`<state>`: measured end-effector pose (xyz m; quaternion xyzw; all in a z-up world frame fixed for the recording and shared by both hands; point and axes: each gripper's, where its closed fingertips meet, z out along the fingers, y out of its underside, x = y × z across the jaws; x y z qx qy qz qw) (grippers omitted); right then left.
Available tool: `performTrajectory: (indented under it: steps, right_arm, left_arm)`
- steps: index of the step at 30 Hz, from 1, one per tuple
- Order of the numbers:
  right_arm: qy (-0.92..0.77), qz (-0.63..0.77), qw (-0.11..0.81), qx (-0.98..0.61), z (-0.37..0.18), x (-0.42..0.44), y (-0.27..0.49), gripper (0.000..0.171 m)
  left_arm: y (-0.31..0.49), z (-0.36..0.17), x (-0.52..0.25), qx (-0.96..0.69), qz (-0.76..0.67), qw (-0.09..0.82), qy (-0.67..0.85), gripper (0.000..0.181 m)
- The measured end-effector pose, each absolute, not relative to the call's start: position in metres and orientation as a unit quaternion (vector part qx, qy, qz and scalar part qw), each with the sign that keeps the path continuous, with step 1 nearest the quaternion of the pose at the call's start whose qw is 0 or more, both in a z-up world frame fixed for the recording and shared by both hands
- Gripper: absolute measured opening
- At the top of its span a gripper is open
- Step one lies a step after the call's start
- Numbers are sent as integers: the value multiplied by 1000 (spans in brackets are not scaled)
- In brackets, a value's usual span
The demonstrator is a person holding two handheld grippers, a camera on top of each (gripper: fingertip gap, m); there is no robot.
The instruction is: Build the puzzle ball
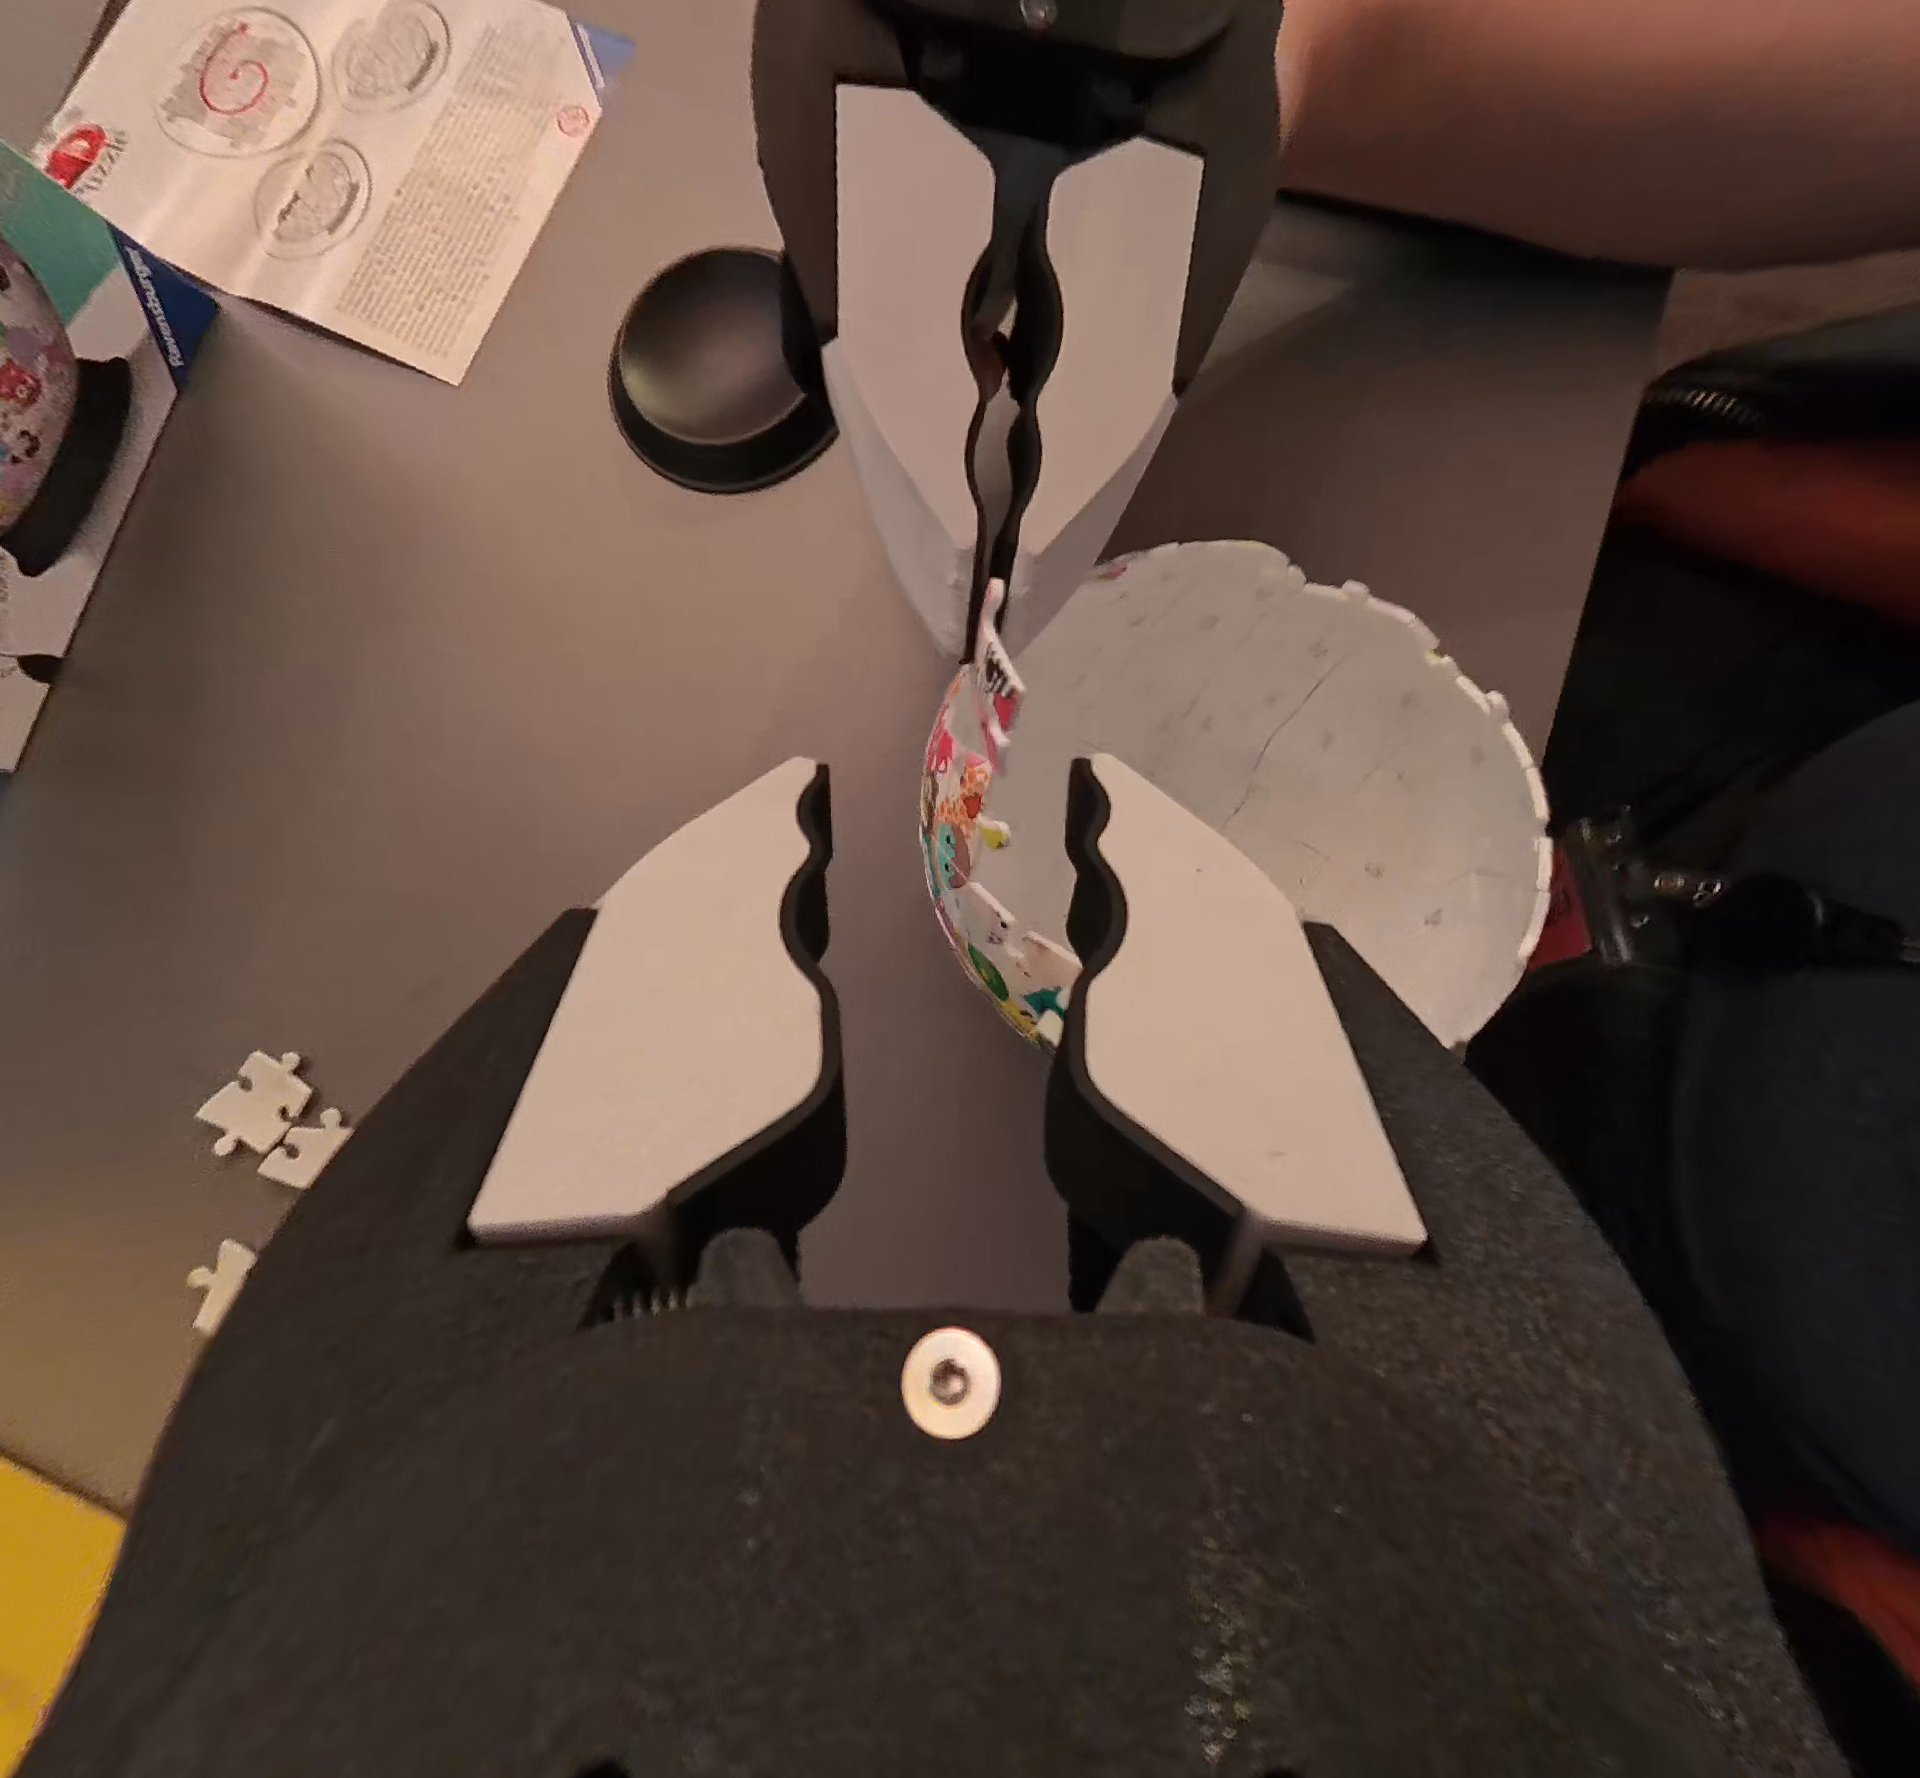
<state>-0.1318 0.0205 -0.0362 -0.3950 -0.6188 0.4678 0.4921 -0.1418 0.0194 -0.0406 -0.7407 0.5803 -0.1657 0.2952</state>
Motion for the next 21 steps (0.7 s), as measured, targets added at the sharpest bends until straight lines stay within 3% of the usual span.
performTrajectory:
  steps: [10, 21]
  right_arm:
    - [-593, 465, 539, -376, -30, -130, 22, 3]
    - [-582, 451, 569, -366, -33, -130, 17, 3]
  left_arm:
    - [19, -46, -141, -738, -17, 292, 609, 34]
    - [14, -54, -149, -753, 26, 240, 612, 28]
